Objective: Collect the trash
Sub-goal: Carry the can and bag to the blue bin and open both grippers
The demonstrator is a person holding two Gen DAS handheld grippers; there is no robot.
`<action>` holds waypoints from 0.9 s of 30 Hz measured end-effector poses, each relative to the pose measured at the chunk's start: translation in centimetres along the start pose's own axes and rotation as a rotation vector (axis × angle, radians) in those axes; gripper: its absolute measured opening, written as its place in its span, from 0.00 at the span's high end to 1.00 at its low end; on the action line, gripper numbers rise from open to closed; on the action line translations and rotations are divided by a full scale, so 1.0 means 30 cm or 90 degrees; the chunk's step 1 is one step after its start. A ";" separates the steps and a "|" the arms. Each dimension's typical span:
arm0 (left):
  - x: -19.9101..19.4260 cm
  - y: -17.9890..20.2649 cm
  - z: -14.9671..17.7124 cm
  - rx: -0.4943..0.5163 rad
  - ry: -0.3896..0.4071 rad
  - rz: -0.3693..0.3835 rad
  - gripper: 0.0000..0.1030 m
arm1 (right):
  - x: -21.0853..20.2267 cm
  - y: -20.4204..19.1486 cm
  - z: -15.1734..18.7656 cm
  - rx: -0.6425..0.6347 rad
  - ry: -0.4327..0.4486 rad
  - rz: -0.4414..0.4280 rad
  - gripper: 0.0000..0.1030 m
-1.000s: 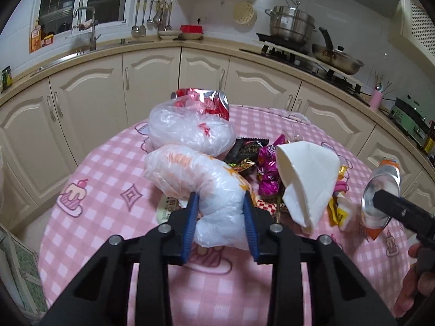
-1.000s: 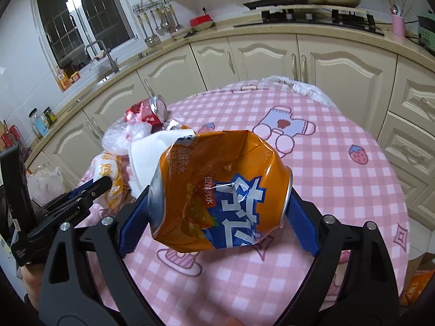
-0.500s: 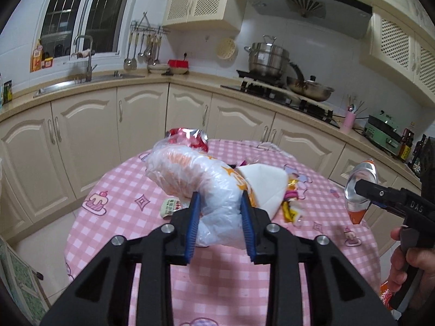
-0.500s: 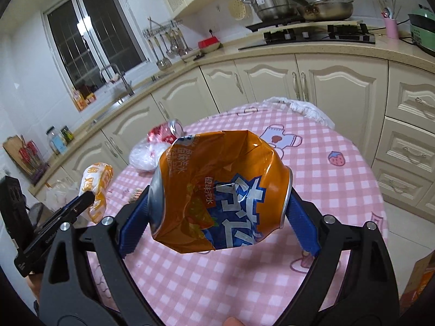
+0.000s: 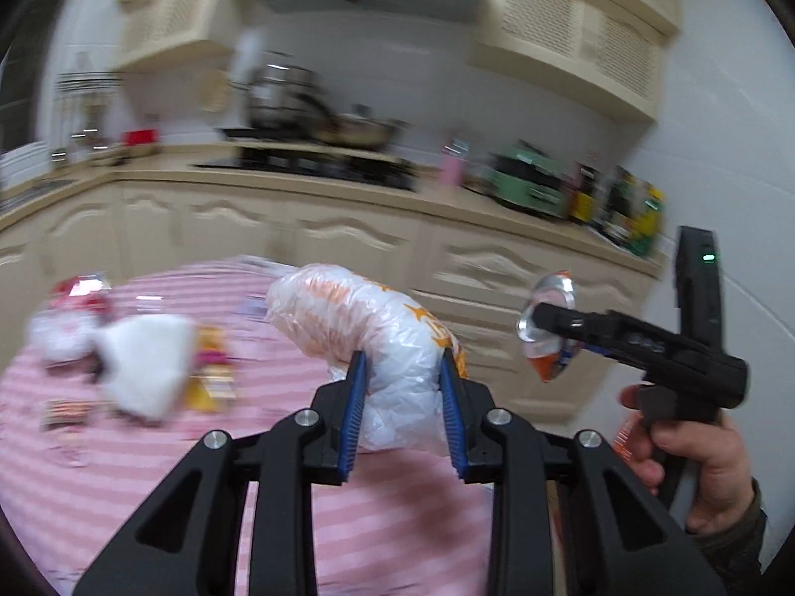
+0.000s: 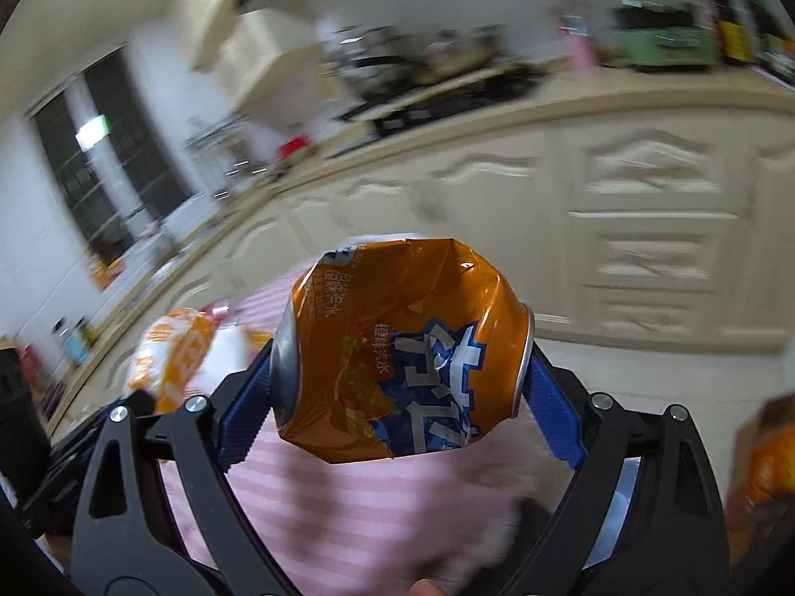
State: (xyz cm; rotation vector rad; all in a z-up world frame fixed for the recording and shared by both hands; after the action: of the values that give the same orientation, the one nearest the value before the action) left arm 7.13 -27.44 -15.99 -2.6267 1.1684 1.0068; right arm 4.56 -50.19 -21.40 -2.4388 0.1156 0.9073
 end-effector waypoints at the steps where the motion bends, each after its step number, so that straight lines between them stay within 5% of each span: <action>1: 0.060 0.083 0.011 0.017 -0.019 0.030 0.73 | -0.009 0.095 0.017 0.029 -0.005 0.022 0.14; 11: 0.625 0.512 0.313 0.128 -0.249 0.140 0.73 | 0.203 0.761 0.378 0.267 -0.156 0.120 0.13; 22: 1.113 0.533 0.606 0.092 -0.468 0.148 0.69 | 0.511 1.097 0.735 0.461 -0.293 0.113 0.12; 27: 1.159 0.498 0.625 0.081 -0.478 0.109 0.28 | 0.538 1.126 0.775 0.488 -0.303 0.118 0.06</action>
State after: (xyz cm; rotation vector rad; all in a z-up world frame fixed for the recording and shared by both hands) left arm 3.79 -53.49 -49.06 -1.7827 1.1924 1.6700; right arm -5.19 -65.67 -61.49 -1.4894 0.4306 1.2214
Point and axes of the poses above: each gripper's, at about its wrist camera, not at the fingertips, and x roughly the way its jaws point, y to its right, z to its underside, the point moved 8 cm from there along x, roughly the way its jaws point, and after that the axes turned 10 degrees about -y, right-handed, at the moved point
